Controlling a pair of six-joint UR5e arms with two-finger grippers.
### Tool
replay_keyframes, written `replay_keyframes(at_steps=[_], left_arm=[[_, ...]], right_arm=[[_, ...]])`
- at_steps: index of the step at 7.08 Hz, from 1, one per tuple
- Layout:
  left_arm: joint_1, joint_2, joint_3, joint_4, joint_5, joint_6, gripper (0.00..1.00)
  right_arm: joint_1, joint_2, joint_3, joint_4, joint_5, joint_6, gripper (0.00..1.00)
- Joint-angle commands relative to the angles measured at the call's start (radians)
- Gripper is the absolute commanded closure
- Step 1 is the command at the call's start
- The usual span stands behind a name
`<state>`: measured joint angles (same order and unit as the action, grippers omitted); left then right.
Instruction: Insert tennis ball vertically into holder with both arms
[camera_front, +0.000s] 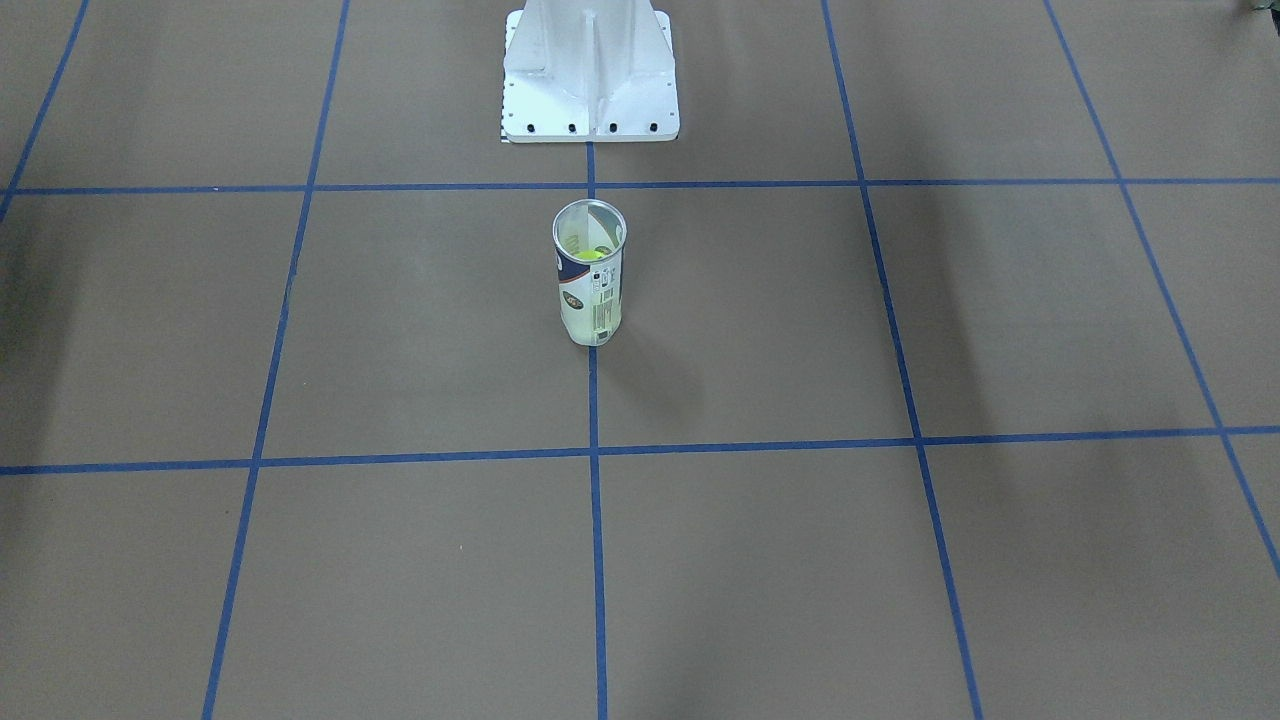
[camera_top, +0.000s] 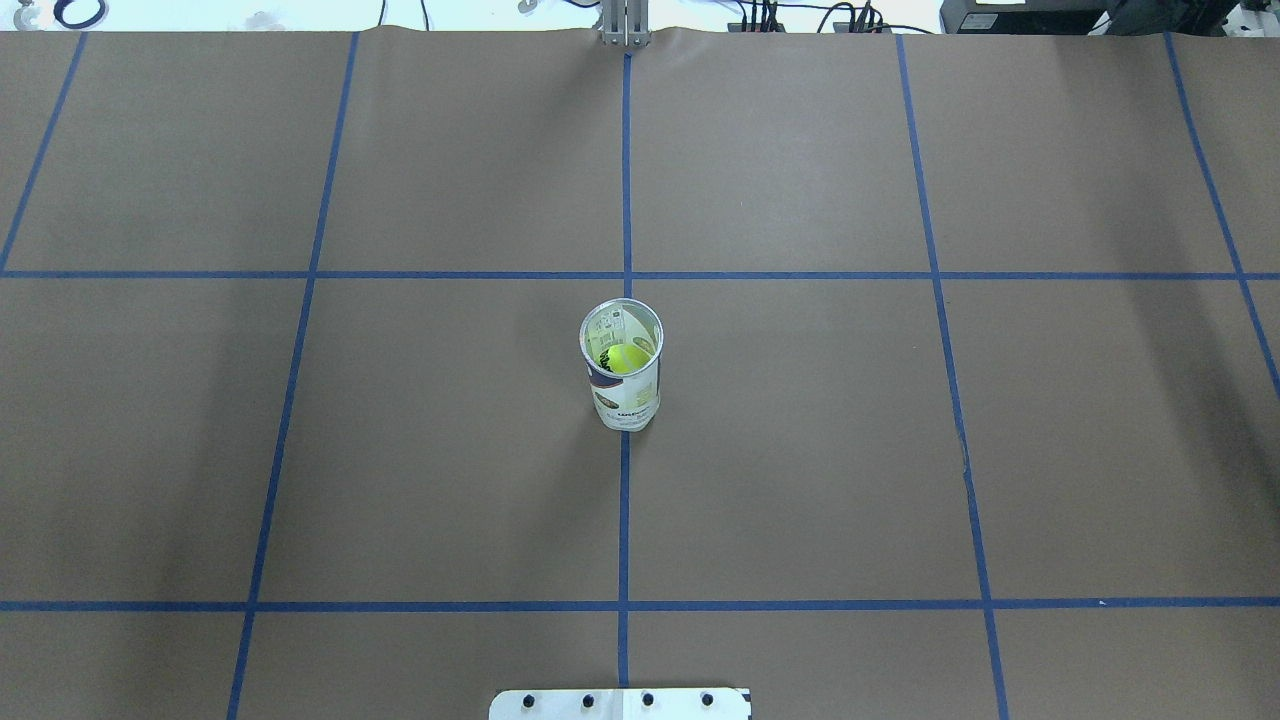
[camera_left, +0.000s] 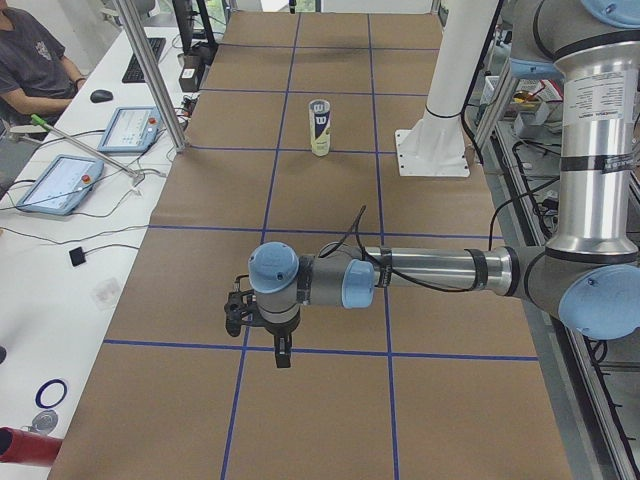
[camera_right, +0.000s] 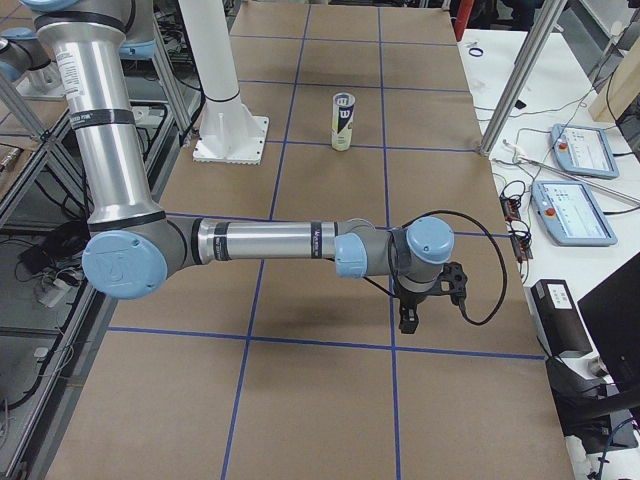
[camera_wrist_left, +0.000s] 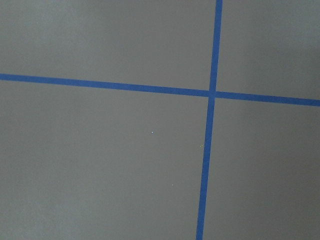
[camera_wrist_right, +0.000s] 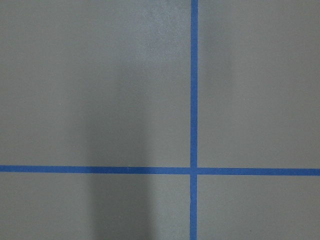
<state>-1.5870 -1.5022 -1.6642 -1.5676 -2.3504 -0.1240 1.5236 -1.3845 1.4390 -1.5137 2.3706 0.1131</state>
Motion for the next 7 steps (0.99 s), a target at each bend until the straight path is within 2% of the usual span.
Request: replay_keyframes(at_steps=[1, 2, 4, 5, 7], left_arm=[[-0.001, 0.028, -0.035, 0.052, -0.030, -0.006, 0.01], [-0.001, 0.064, -0.035, 0.034, -0.068, 0.003, 0.01], [0.002, 0.086, -0.051, -0.038, -0.073, 0.047, 0.01], [0.004, 0.080, -0.069, -0.034, -0.102, 0.009, 0.00], [0.004, 0.073, -0.112, -0.035, -0.095, -0.006, 0.00]], right_arm=[[0.000, -0.002, 0.000, 0.001, -0.002, -0.001, 0.01], [0.000, -0.001, -0.002, 0.001, -0.002, -0.003, 0.01], [-0.029, -0.005, 0.003, -0.003, -0.005, -0.001, 0.01], [-0.048, -0.007, 0.001, -0.008, -0.010, -0.001, 0.01], [-0.083, -0.005, 0.001, -0.039, -0.034, -0.003, 0.01]])
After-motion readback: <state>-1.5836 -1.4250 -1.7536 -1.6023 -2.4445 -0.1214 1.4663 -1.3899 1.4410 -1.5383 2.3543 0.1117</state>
